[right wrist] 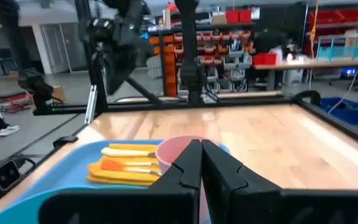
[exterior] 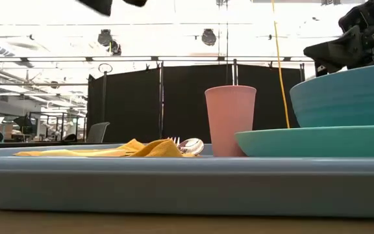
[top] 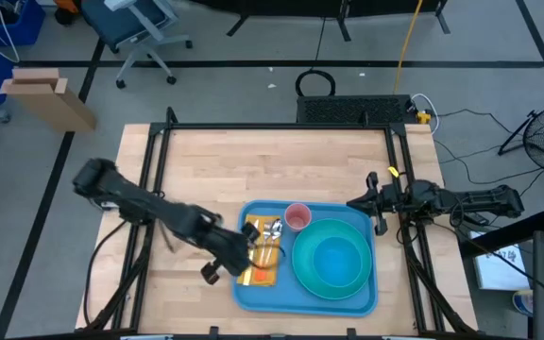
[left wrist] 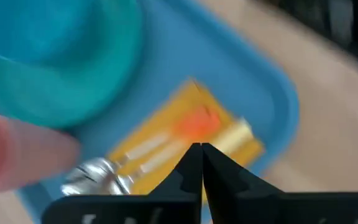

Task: Set up tray
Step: Return to Home Position

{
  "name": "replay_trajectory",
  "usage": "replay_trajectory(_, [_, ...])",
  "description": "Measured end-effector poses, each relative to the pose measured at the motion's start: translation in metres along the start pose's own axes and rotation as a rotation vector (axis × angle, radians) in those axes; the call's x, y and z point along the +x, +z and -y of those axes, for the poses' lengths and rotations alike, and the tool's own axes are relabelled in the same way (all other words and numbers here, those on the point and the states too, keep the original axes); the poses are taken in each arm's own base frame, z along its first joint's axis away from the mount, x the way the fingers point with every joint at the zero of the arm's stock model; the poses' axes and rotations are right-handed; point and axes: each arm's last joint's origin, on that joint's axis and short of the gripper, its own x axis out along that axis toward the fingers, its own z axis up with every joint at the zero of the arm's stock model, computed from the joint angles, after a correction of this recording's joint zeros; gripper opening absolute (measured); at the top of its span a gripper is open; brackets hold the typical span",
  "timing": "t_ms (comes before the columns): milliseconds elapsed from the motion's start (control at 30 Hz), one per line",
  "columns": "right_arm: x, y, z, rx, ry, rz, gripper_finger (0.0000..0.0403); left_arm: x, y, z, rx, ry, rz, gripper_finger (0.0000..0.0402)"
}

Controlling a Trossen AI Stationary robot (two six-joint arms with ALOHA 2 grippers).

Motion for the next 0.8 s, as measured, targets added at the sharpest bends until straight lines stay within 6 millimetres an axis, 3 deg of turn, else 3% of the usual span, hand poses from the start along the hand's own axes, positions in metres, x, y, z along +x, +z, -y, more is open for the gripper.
replay_trajectory(200, [0.000,0.001,0.001,-0.030,-0.023,0.014,0.0000,-0.046,-0.027,0.000,-0.190,0.203,0.395,0.0003])
replay_trajectory(300, [0.000,0.001,0.001,-0.048,-0.024,0.016,0.0000,-0.056,-0.050,0.001,-0.366,0.310,0.547,0.0004])
replay_trajectory(633, [-0.001,0.006,0.000,-0.061,-0.016,0.068,0.0000,-0.038,-0.117,0.063,-0.430,0.546,0.893,0.0002])
replay_trajectory(800, [-0.001,0.008,0.000,-0.054,-0.013,0.089,0.0000,-0.033,-0.141,0.073,-0.545,0.640,0.976,0.0001])
